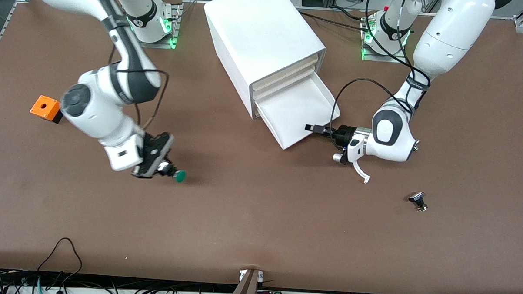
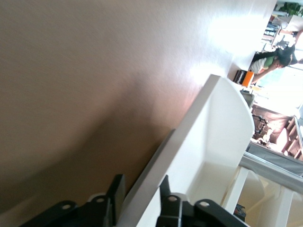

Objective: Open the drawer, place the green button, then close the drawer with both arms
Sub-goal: 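Carry the button over the drawer with the right gripper while the left gripper withdraws, then lower the green button into the open drawer and open the right gripper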

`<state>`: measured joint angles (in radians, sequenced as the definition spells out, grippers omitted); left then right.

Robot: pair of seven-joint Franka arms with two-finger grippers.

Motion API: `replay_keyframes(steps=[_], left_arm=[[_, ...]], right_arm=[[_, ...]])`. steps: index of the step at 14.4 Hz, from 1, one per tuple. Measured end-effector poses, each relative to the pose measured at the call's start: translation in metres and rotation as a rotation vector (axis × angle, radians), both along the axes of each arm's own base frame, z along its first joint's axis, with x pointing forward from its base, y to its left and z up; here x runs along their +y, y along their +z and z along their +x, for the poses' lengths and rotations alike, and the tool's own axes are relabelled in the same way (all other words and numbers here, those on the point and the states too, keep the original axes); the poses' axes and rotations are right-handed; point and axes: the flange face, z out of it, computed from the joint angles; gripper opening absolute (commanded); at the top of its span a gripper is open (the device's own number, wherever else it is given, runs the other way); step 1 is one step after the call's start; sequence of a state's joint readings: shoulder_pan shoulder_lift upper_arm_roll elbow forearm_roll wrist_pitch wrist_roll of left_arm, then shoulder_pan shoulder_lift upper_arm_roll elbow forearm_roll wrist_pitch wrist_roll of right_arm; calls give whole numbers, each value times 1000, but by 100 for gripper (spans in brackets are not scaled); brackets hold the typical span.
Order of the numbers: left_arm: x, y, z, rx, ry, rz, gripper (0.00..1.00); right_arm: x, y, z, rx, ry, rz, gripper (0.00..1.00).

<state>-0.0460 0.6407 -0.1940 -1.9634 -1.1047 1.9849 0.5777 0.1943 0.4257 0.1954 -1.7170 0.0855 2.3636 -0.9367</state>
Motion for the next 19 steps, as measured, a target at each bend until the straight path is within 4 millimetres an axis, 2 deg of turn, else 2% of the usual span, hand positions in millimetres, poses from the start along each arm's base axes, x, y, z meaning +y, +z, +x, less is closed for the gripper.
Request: replay_keyframes(steps=[2,4,5,7,9,11,13,15,17,19], left_arm=[[13,4,7,-14,15,10,100],[17,22,16,-56,17,19,100],[20,37,22,-99,-4,40,100],[40,82,38,-230,-77,138,100],[76,141,57,-389,-120,270,100],[125,211,66,-518,-102,372,100],[168,270,61,-601,-47,429,100],[184,311,48,-646,-56,471,100],[199,341,35,-671,-93,536,100],[223,366,23,-695,-110,619,100]], right_arm=[[45,9,-16,12,69,-1,21],[66,14,-24,28,112,-7,21],[78,18,-27,25,135,-6,21],[119,37,-42,16,199,2,21],[163,61,-63,12,267,8,21],[188,71,-78,7,310,11,21],[202,68,-88,11,340,9,21],[216,63,-97,15,373,6,21],[234,59,-111,11,438,1,21],[260,52,-134,11,504,-15,21]])
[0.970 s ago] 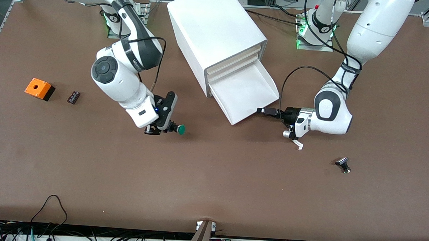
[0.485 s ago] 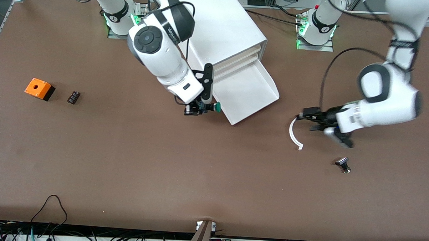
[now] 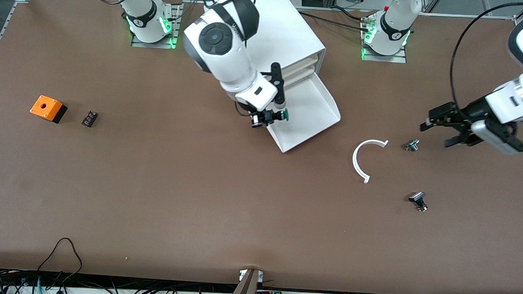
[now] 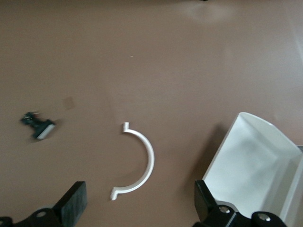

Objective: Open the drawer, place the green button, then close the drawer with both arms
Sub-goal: 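Lower the green button into the open drawer and open the right gripper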

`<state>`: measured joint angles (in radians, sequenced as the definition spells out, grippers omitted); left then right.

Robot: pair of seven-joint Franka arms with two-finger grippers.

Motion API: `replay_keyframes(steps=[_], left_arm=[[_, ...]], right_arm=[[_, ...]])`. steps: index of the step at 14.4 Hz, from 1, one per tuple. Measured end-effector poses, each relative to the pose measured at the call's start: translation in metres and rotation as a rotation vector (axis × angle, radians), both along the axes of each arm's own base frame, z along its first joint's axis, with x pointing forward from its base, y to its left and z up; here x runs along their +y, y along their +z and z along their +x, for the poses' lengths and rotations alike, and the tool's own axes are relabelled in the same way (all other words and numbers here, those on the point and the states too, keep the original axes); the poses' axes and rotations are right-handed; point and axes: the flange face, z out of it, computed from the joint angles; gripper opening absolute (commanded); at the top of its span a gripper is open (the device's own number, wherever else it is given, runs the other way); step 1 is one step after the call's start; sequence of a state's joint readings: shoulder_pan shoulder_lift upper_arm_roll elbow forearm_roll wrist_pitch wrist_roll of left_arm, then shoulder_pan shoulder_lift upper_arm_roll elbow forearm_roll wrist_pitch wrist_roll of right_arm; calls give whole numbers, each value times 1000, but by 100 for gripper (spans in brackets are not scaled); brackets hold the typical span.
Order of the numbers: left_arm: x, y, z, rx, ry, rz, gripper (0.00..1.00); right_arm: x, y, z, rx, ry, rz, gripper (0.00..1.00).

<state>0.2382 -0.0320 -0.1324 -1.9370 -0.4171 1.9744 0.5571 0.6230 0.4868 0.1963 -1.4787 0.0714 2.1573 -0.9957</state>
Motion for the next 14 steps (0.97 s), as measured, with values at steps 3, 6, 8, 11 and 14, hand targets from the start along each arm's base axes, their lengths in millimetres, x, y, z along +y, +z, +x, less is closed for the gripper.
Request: replay_keyframes(steps=[3,6,8,11,14], left_arm=[[33,29,-19,-17,1,144,100],[44,59,-37,21,0,254,100],[34,76,-43,56,23,332,100],[-9,80,-42,89,48,422,100],[-38,88,-41,100,79,449,100]], right_arm=[[32,-14,-32,-29,92,-50,21],[44,-26,-45,-40,144,-77,22],[47,-43,-46,-37,184,-93,22],[61,-75,-50,-52,212,-87,22],[69,-102,-52,-67,221,-81,22]])
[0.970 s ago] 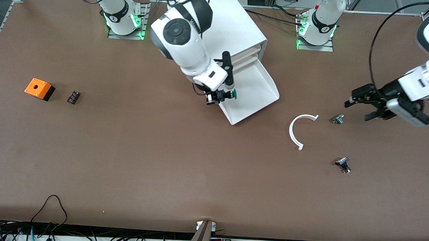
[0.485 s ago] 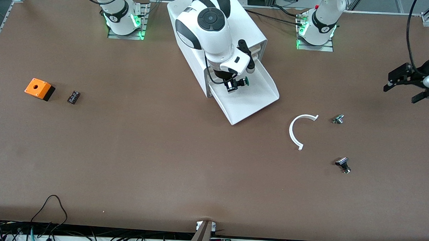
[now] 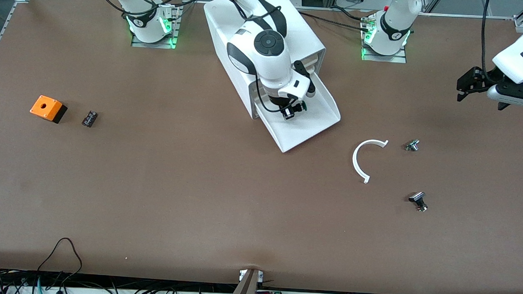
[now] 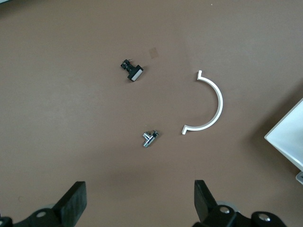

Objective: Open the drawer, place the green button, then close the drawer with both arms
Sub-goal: 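Lower the green button into the open drawer and open the right gripper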

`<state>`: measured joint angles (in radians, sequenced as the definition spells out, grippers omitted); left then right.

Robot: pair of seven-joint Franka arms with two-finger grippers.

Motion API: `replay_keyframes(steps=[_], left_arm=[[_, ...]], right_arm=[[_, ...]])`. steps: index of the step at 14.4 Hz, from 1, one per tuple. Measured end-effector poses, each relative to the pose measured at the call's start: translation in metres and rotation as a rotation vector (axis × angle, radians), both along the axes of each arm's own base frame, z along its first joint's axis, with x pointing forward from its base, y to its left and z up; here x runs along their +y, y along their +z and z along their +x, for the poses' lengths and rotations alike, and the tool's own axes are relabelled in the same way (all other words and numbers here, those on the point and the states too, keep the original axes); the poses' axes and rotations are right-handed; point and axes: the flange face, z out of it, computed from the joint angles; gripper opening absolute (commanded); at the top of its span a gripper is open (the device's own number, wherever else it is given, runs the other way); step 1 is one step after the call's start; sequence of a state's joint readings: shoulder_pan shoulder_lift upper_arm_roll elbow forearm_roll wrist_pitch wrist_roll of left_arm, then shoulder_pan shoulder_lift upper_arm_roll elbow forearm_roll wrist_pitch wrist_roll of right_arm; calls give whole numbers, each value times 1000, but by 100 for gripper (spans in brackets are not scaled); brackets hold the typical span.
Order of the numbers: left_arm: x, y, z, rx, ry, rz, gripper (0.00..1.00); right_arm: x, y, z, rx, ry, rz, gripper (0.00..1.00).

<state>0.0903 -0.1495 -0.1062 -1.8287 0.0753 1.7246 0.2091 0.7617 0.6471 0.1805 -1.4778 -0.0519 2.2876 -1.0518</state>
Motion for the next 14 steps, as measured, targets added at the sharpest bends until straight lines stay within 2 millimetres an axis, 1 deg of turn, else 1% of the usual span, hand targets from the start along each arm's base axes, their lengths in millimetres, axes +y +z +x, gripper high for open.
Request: replay_keyframes(steps=[3,6,7,8,9,11,14], left_arm=[[-4,4,1,-1,73,-3,100],[-9,3,3,-1,139,-5,100],[-12,3,3,1,155,-5,100],[-13,3,4,6,167,-5,100],[-13,4,5,13,175,-5,100],[-13,5,11,26,180,-6,100],[-12,5,24,46,182,-10,100]], right_arm=[[5,-16,-4,-19,8,-16,23],[10,-25,-7,-33,13,-15,33],[10,-27,-7,-32,9,-15,49],[10,-29,-6,-31,1,-15,94],[9,-30,-6,-28,-17,-14,100],[8,-30,-4,-23,-63,-11,100],[9,-28,-4,-21,-85,-7,100]])
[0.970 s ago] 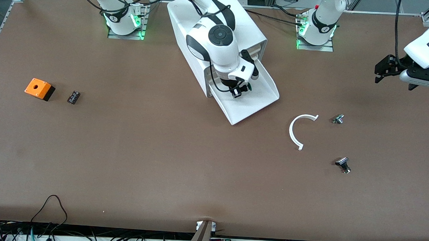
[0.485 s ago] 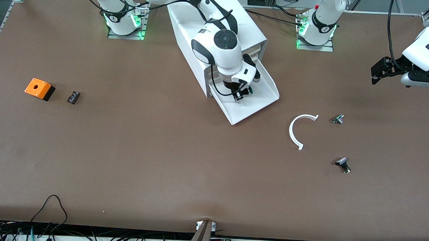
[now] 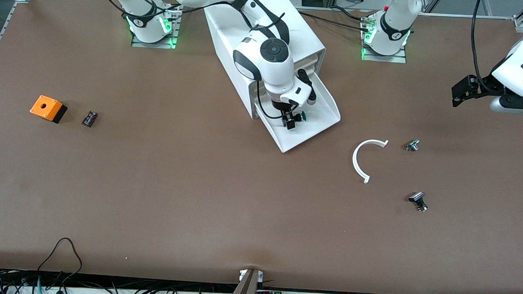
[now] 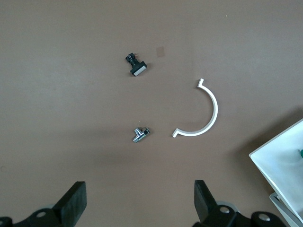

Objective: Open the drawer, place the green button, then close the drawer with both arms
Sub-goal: 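Lower the green button into the open drawer and open the right gripper, then raise the right gripper from the drawer while the left gripper reaches the drawer front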

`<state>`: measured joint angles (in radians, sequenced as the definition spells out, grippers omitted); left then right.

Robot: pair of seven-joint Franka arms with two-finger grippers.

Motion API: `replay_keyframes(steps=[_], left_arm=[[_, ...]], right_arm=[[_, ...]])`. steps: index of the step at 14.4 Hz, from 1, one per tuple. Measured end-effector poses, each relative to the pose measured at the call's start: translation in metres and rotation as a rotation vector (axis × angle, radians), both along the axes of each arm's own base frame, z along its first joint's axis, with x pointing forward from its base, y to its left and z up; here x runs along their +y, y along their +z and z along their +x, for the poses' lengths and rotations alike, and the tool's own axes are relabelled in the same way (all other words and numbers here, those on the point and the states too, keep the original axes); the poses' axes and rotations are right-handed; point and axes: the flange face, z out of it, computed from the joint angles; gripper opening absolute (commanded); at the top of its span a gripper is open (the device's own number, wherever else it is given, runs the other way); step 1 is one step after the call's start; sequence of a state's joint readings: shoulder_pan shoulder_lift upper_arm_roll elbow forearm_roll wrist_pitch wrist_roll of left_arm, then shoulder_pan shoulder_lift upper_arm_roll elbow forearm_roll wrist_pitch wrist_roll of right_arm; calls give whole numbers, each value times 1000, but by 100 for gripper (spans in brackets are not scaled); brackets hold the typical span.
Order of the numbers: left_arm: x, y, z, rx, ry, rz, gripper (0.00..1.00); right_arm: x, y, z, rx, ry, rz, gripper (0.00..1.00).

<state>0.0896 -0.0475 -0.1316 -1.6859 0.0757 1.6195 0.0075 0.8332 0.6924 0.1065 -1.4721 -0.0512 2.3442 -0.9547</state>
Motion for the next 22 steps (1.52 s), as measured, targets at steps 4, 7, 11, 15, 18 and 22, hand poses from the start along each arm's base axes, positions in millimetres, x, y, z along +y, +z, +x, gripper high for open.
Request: replay_keyframes(steps=[4,7,11,15,18,22], left_arm=[[2,-4,10,32,6,-5,100],[3,-8,11,45,8,-6,100],[2,-24,18,76,6,-8,100],[-17,-80,38,174,-31,-14,99],[-15,-107,48,220,-27,-19,98],[-30,-137,60,213,61,-99,98]], right_arm=[[0,25,9,37,-130,61,100],[-10,77,24,54,-301,112,100],[-44,123,54,67,-461,108,100],[-97,130,99,77,-567,64,100],[-169,126,151,95,-694,31,100],[-246,109,193,142,-897,-3,100]])
